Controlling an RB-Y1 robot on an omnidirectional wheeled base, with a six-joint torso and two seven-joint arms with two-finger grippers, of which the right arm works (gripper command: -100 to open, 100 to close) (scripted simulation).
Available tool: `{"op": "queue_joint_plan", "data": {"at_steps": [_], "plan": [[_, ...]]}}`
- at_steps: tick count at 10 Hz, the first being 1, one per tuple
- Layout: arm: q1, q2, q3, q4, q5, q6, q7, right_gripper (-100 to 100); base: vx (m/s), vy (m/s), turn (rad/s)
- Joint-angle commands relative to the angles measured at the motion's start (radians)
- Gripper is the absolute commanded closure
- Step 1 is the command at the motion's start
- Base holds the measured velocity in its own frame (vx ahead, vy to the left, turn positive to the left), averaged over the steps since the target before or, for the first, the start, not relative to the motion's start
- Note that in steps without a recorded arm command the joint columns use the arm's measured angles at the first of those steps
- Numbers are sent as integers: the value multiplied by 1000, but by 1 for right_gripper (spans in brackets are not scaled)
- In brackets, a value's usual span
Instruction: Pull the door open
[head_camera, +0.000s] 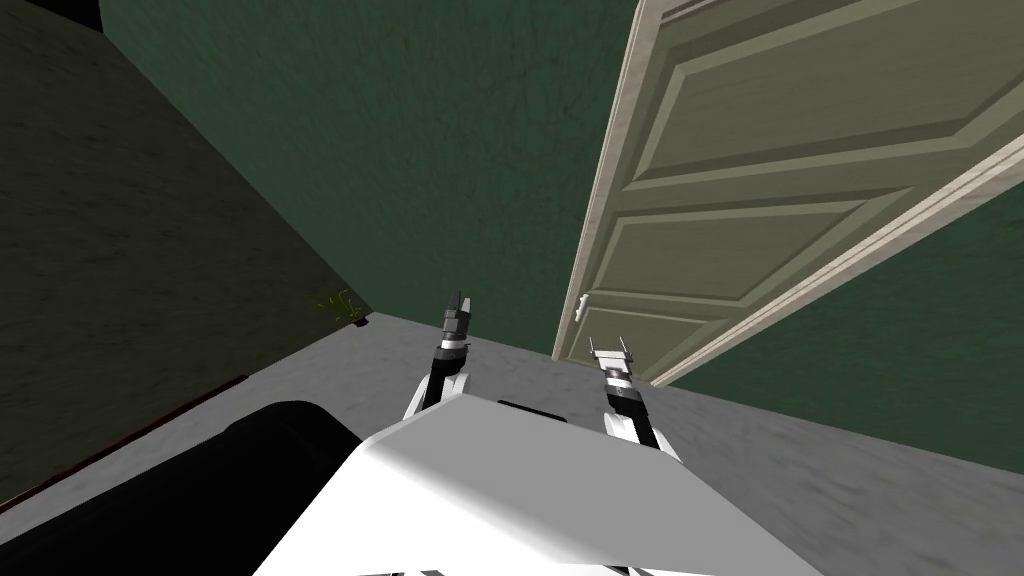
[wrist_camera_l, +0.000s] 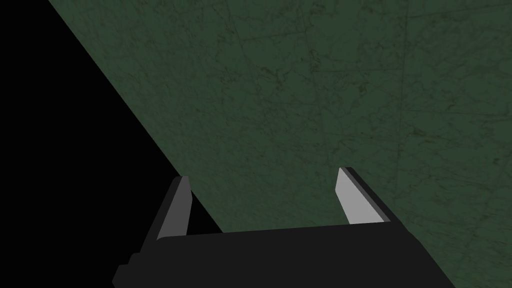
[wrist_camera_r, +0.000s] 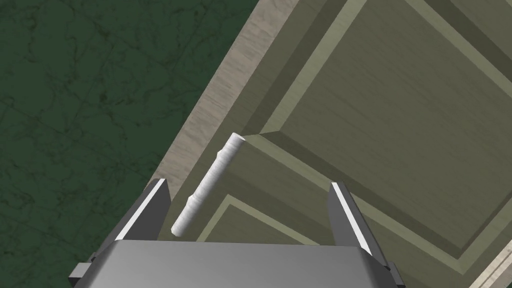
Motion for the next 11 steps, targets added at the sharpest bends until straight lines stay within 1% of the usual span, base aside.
{"op": "queue_joint_plan", "data": {"at_steps": [1,6,11], "plan": [[-6,-2,0,32,-4,-6,-40,-100,54,-18,10],[-39,-12,-4,165,-21,-27,-186,-100,96,-11,21],[-67,-20,-6,284,-36,-46,-319,-100,99,-15,18]]}}
